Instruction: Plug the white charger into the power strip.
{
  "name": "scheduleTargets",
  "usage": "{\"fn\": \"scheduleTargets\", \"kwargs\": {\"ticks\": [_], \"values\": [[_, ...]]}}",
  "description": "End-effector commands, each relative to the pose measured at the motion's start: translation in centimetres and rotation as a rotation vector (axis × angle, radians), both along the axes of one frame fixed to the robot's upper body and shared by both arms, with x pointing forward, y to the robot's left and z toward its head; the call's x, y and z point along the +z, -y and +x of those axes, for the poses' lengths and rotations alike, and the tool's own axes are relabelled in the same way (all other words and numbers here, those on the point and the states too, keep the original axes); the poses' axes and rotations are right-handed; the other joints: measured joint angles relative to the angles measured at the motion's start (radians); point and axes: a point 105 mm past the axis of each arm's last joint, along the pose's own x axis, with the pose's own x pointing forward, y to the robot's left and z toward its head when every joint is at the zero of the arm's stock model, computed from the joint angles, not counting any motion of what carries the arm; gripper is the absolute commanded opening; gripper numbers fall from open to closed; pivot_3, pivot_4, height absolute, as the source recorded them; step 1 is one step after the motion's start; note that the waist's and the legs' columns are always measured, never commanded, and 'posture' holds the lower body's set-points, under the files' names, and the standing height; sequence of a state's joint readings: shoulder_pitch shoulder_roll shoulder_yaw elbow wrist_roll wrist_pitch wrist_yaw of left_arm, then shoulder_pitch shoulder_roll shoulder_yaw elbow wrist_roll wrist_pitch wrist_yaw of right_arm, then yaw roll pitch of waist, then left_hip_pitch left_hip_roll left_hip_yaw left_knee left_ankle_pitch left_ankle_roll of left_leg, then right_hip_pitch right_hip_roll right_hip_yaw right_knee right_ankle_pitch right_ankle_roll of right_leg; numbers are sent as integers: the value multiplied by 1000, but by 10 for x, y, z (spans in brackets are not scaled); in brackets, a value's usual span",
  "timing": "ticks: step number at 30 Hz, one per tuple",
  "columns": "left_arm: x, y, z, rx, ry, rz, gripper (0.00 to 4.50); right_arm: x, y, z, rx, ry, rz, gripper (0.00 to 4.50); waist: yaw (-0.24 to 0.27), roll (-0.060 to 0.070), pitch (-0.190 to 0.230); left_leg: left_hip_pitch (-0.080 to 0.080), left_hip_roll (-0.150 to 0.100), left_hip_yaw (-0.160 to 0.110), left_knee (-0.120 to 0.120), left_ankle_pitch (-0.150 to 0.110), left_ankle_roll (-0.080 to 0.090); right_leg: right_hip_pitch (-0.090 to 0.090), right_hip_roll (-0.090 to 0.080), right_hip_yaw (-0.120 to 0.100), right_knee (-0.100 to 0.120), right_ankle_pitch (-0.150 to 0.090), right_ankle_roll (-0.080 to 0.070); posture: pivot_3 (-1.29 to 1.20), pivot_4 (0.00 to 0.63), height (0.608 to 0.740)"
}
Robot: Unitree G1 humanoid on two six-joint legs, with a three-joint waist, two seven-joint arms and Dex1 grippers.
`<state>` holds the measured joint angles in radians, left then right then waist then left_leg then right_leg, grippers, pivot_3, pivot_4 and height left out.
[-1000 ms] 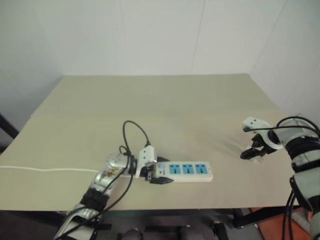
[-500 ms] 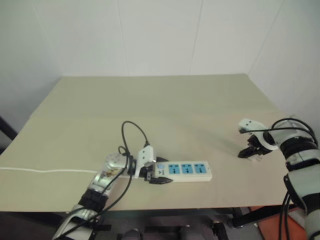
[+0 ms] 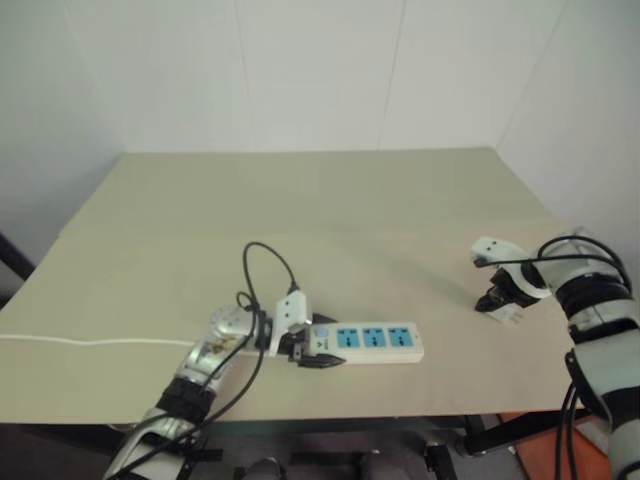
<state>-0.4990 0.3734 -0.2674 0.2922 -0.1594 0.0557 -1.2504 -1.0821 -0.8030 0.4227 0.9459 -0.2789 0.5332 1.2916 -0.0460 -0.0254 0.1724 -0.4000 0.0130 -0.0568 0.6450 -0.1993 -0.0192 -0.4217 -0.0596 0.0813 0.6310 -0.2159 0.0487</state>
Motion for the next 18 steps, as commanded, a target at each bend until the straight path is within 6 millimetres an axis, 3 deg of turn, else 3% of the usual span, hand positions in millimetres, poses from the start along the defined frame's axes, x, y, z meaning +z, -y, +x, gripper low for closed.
{"fn": "scheduleTargets", "kwargs": {"ticks": [1, 4, 8, 12, 18], "values": [[0, -2, 1, -25, 19, 34, 3308, 44, -20, 12, 45, 173, 118, 1166, -1, 0, 0, 0, 0, 0, 0, 0, 0, 0, 0, 0, 0, 0, 0, 0, 150, 740], [2, -5, 5, -29, 24, 43, 3308, 83, -54, 13, 144, 371, 323, 1166, -3, 0, 0, 0, 0, 0, 0, 0, 0, -1, 0, 0, 1, 0, 0, 0, 150, 740], [3, -9, 8, -30, 23, 52, 3308, 112, -89, -1, 231, 603, 561, 1166, 1, 0, 0, 0, 0, -1, -1, 0, 0, 0, 1, 0, 0, 0, 0, 0, 150, 740], [1, -13, 11, -23, 16, 65, 3308, 121, -116, -21, 242, 699, 799, 1166, 1, 0, 0, -1, 0, -1, 0, 0, 0, 0, 1, 0, 1, 0, 0, 0, 150, 740], [-2, -19, 13, -7, 7, 73, 3308, 114, -146, -41, 249, 753, 1053, 1166, -2, 0, 0, 1, 1, -1, 0, 0, 0, 0, 1, 0, 1, 0, 0, 0, 150, 740]]}}
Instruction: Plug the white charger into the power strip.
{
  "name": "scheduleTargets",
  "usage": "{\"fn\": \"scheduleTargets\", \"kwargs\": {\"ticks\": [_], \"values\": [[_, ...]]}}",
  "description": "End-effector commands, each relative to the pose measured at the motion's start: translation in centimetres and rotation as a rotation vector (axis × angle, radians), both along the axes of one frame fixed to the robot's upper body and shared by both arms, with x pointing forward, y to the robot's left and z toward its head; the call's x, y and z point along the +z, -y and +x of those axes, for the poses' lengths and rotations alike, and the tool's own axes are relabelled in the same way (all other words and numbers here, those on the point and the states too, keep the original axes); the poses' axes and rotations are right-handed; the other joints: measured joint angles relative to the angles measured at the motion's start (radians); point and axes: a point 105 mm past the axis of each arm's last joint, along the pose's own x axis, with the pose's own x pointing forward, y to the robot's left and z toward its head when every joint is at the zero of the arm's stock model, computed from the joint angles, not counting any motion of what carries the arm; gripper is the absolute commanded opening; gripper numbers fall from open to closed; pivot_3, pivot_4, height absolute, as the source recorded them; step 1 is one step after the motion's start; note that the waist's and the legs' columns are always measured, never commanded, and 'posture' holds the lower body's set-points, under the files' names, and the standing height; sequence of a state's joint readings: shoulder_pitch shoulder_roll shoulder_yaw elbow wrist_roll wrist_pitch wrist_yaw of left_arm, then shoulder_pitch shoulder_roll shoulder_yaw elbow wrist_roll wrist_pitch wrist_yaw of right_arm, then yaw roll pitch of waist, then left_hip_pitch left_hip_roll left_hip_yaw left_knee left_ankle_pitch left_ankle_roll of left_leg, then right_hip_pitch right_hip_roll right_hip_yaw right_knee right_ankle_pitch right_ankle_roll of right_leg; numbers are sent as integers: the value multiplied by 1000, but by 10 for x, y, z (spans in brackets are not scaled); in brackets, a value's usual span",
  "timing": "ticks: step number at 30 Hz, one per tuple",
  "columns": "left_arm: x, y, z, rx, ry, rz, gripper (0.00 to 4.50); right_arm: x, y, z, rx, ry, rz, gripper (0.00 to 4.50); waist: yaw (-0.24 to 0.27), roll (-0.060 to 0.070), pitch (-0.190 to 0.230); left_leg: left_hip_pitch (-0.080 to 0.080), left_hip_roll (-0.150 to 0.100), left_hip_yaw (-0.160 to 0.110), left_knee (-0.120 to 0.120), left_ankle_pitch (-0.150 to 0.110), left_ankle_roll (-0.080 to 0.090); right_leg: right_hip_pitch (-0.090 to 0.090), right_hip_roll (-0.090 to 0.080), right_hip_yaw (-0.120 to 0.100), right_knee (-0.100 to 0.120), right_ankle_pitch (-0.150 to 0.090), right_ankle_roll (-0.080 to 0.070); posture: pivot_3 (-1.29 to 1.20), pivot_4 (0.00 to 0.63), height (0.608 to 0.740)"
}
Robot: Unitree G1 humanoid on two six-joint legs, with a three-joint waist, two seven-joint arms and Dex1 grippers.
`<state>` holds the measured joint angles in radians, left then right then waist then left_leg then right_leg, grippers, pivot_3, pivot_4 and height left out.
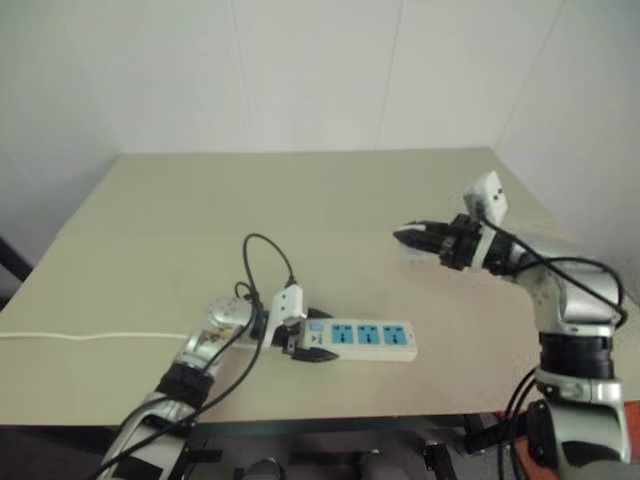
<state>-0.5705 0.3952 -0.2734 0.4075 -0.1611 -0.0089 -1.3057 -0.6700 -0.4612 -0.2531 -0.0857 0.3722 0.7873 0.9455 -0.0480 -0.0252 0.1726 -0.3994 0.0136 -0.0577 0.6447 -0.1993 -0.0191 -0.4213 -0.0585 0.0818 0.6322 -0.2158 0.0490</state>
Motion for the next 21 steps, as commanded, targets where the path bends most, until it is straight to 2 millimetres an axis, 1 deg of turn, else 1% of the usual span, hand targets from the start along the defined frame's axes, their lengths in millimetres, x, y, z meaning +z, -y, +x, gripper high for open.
{"fn": "scheduleTargets", "kwargs": {"ticks": [1, 4, 8, 10, 13, 17, 18, 21], "values": [[-4, -11, 3, 28, -6, 37, 3308, 9, -13, -13, 34, 91, 89, 1166, 0, 0, 0, 0, 0, 0, 0, 0, 0, 0, 0, 0, 0, 0, 0, 0, 150, 740], [-4, -13, 4, 33, -9, 41, 3308, -6, -32, -24, 92, 113, 95, 1166, 0, 0, 0, 0, 0, 0, 0, 0, 0, 0, 1, 0, 0, 0, 0, 0, 150, 740], [-4, -16, 4, 41, -12, 42, 3308, -23, -53, -35, 173, 130, 117, 1166, -3, 0, 0, 0, 0, 0, 0, 0, 0, 0, 1, 0, 0, 0, 0, 0, 150, 740], [-5, -17, 3, 40, -13, 44, 3308, -29, -59, -38, 199, 132, 131, 1166, -4, 0, 0, 1, 1, 0, 0, 0, 0, 0, 1, 0, 0, 0, 0, 0, 150, 740], [-5, -19, 2, 41, -14, 51, 3308, -43, -71, -46, 266, 145, 107, 1166, -5, 0, 0, 1, 1, 0, 0, 0, 0, 0, 1, 0, 0, 0, 0, 0, 150, 740], [-5, -20, 2, 41, -14, 51, 3308, -53, -79, -52, 324, 144, 93, 1166, -9, 0, 0, 1, 1, 0, 0, 0, 0, 0, 1, 0, 0, 0, 0, 0, 150, 740], [-5, -20, 2, 42, -14, 51, 3308, -55, -81, -53, 333, 144, 89, 1166, -10, 0, 0, 1, 1, 0, 0, 0, 0, 0, 1, 0, 0, 0, 0, 0, 150, 740], [-5, -21, 1, 39, -14, 52, 3308, -71, -88, -48, 324, 145, 49, 1166, -12, -1, -1, 1, 1, 0, 0, 0, 0, 0, 1, 0, 0, 0, 0, 0, 150, 740]]}}
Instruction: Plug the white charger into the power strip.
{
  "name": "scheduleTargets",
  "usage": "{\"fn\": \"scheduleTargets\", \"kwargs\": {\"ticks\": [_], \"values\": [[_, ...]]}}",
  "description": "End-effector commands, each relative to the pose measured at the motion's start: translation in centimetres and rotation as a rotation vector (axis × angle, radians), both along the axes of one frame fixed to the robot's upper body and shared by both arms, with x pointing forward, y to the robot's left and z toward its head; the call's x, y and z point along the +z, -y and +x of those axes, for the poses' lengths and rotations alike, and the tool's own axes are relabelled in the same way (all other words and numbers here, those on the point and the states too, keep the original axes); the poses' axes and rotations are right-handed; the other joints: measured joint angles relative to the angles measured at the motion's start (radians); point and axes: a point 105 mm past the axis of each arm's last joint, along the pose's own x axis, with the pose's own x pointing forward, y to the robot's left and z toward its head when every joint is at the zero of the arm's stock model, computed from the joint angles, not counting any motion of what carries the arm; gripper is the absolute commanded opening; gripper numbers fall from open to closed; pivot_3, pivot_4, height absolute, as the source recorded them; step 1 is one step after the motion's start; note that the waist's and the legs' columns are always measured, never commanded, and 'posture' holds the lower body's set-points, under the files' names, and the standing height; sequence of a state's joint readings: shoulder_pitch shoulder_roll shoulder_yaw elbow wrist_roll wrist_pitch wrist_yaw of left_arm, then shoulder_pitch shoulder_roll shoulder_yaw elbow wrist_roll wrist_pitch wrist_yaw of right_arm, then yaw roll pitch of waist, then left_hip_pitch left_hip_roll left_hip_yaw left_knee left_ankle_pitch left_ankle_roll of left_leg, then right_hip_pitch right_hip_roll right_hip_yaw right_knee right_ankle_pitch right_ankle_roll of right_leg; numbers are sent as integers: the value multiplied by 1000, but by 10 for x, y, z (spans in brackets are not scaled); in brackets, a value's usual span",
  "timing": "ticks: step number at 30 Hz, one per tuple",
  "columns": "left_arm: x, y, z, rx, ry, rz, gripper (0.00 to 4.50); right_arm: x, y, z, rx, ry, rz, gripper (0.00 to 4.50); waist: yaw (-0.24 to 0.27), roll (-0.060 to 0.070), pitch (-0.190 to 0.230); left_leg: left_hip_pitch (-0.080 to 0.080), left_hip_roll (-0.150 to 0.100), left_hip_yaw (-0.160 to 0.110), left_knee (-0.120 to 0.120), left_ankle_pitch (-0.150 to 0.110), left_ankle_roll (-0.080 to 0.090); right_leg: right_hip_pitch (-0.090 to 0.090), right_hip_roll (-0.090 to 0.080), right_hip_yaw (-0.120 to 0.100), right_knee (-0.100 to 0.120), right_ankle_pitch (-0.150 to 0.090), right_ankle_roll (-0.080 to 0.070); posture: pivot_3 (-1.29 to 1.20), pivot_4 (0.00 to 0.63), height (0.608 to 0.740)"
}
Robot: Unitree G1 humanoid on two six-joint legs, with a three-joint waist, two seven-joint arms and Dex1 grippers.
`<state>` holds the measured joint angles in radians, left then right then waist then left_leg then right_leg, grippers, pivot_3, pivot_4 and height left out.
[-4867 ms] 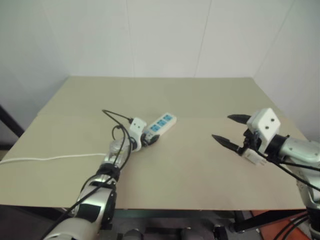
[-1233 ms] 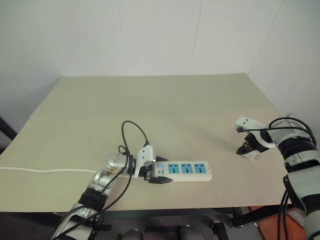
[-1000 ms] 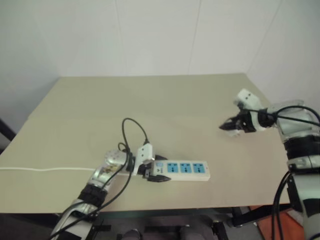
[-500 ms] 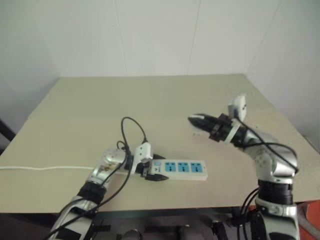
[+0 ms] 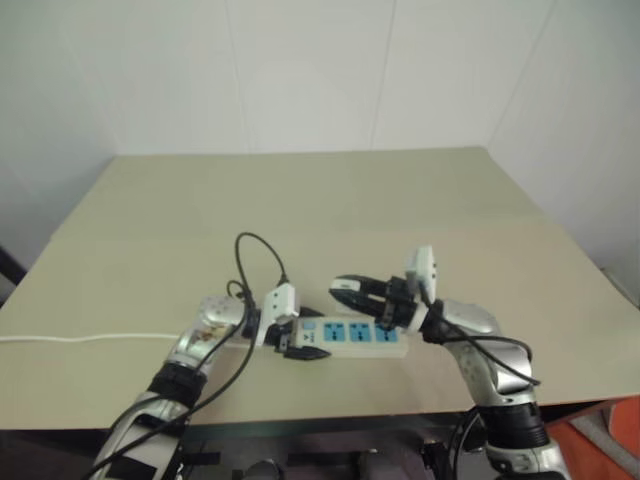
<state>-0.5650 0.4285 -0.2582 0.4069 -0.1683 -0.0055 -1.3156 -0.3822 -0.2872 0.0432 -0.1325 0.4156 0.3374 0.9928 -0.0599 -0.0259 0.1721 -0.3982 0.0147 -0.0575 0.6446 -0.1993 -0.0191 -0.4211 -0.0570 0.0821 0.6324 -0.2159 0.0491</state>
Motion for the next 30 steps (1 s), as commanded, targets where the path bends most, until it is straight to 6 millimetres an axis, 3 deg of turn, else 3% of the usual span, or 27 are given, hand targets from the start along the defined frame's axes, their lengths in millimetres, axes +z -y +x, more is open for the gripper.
{"fn": "scheduleTargets", "kwargs": {"ticks": [1, 10, 30], "values": [[-5, -9, -1, 16, -11, 37, 3308, -6, -7, 3, -1, 52, -20, 1166, -1, 0, 0, 0, 0, 0, 0, 0, 0, 0, 0, 0, 0, 0, 0, 0, 150, 740], [-6, -6, -2, 6, -11, 35, 3308, -21, -18, 9, 18, 63, -45, 1166, -2, 0, 0, 0, 0, 0, 0, 0, 0, 0, 0, 0, 0, 0, 0, 0, 150, 740], [-6, -4, -3, 13, -13, 25, 3308, -33, -26, 12, 49, 50, -79, 1166, -4, -2, -1, 1, 0, 0, 0, 0, 0, 1, 0, 0, 0, 0, 0, 0, 150, 740]]}}
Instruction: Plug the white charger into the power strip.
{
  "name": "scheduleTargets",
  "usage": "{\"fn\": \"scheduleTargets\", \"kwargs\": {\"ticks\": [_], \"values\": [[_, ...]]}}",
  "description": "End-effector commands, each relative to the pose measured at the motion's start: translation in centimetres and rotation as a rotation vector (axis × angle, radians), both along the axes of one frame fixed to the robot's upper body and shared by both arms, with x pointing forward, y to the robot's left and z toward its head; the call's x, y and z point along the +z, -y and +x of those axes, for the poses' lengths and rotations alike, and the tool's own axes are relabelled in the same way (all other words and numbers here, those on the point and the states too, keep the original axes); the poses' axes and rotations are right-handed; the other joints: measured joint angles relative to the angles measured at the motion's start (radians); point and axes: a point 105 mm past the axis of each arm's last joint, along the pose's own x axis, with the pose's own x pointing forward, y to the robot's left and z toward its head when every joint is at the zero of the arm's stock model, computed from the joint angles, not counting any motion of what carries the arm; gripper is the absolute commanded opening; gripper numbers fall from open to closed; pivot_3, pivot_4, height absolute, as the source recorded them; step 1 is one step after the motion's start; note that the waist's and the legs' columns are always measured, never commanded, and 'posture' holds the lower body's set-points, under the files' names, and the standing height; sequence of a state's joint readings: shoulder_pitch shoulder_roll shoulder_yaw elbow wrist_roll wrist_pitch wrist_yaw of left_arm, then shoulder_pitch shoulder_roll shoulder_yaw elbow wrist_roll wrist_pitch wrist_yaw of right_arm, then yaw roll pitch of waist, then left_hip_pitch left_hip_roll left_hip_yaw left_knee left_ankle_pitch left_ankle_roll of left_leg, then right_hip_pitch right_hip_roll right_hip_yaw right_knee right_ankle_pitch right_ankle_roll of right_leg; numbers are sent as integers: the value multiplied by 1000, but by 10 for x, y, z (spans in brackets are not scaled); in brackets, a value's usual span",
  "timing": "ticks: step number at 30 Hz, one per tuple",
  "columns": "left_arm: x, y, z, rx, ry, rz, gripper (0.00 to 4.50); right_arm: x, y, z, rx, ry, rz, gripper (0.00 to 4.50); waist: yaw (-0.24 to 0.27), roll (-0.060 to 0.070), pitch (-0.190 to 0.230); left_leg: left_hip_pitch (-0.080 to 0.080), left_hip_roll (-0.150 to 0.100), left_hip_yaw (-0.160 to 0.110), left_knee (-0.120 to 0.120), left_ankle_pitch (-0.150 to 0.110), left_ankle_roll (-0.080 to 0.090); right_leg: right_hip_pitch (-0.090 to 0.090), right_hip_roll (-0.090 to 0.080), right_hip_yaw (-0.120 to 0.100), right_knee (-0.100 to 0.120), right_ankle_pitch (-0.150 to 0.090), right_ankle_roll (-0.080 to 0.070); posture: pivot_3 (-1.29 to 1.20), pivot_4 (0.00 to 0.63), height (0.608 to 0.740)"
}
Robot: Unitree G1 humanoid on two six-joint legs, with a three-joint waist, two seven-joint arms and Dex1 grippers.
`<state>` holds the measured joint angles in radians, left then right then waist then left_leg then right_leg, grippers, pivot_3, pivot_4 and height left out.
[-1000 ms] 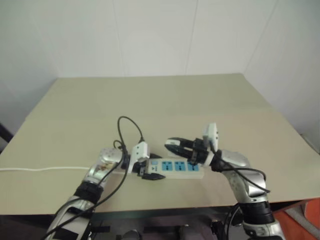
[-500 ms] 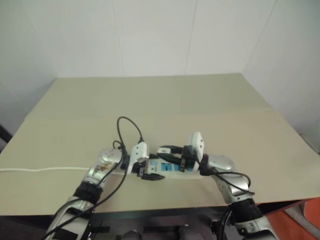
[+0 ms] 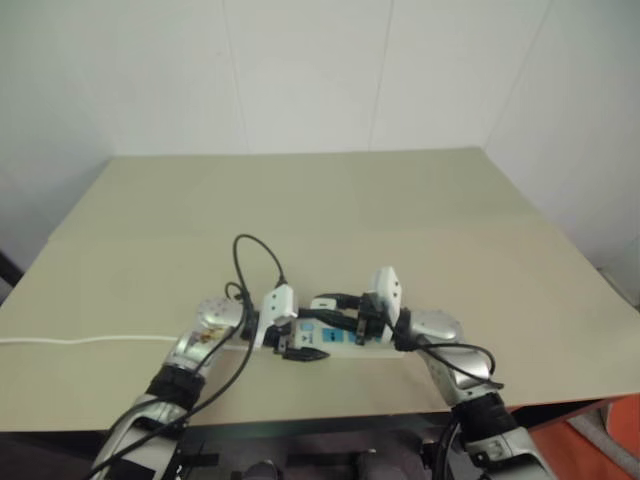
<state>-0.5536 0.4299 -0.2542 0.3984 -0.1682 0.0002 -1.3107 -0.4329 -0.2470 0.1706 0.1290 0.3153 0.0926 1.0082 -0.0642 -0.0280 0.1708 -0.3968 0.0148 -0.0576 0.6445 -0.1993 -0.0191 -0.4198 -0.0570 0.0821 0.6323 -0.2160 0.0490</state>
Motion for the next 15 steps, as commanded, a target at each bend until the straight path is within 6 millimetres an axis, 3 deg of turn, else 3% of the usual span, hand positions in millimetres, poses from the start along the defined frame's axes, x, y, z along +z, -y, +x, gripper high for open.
{"fn": "scheduleTargets", "kwargs": {"ticks": [1, 15], "values": [[-5, -3, -2, 5, -8, 27, 3308, 2, 0, 1, 12, 22, -7, 1166, 0, 0, 0, 0, 0, 0, 0, 0, 0, 0, 0, 0, 0, 0, 0, 0, 150, 740], [-4, -10, -7, 0, -8, 41, 3308, -5, 29, -1, 46, 13, -64, 1166, 4, 0, 0, -1, 0, 0, 0, 0, 0, 0, 0, 0, -1, 0, 0, 0, 150, 740]]}}
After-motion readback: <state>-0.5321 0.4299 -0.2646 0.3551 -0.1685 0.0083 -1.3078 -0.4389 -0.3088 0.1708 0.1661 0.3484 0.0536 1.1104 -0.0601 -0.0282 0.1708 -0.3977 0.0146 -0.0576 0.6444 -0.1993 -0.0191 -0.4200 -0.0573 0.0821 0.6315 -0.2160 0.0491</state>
